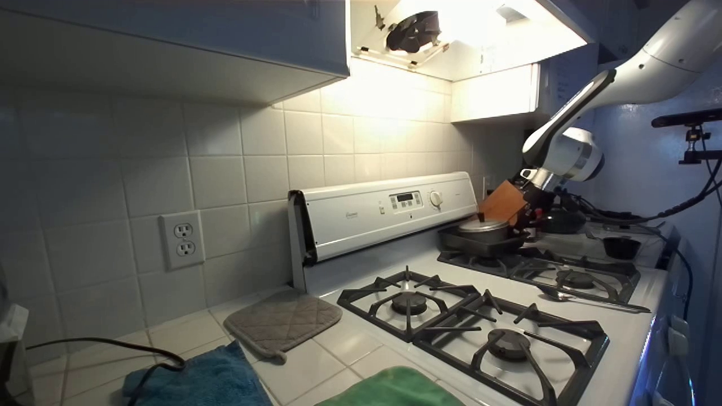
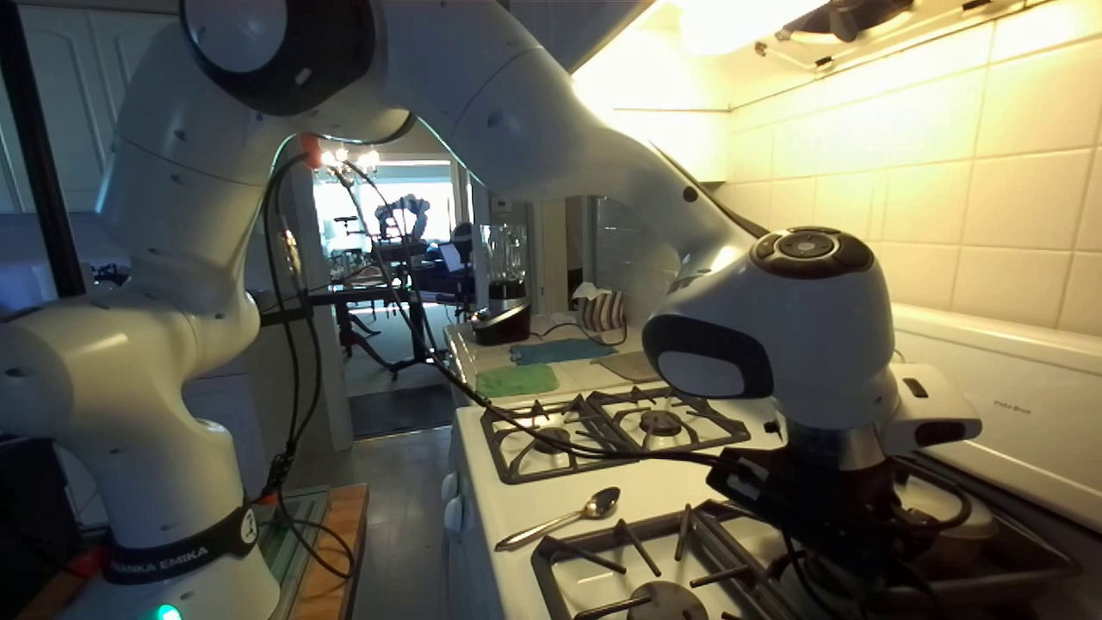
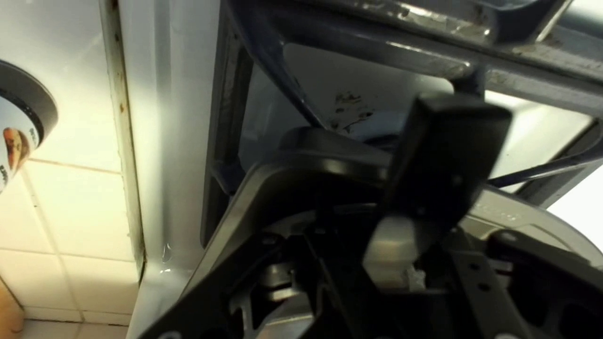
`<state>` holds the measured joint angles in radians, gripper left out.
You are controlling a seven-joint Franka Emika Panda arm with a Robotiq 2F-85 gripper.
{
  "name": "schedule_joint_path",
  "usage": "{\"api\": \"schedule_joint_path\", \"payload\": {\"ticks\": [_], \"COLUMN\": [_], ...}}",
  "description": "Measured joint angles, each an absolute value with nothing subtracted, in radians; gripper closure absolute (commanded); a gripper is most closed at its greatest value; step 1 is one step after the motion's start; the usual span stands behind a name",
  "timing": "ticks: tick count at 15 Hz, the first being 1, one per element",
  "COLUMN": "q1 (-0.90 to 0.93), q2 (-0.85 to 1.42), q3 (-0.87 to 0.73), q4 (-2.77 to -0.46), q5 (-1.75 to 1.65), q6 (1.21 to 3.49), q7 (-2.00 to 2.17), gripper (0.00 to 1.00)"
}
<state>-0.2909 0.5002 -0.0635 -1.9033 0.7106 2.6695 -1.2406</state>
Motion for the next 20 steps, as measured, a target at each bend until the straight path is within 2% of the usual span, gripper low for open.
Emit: {"api": "schedule_joint_path", "payload": {"ticks": [5, 6, 7, 8, 9, 14, 20], "q1": [-0.3, -0.301, -0.301, -0.302, -0.302, -0.319, -0.346], "q2": [0.514, 0.516, 0.517, 0.517, 0.517, 0.517, 0.505], "q3": [-0.053, -0.052, -0.051, -0.05, -0.049, -0.031, 0.001], "q4": [-1.903, -1.903, -1.903, -1.903, -1.903, -1.902, -1.899], "q5": [0.678, 0.672, 0.663, 0.654, 0.647, 0.631, 0.63], "q6": [2.683, 2.685, 2.688, 2.69, 2.691, 2.704, 2.711], "q7": [-1.21, -1.205, -1.198, -1.189, -1.181, -1.168, -1.168], "gripper": [0.87, 0.8, 0.68, 0.47, 0.38, 0.03, 0.0]}}
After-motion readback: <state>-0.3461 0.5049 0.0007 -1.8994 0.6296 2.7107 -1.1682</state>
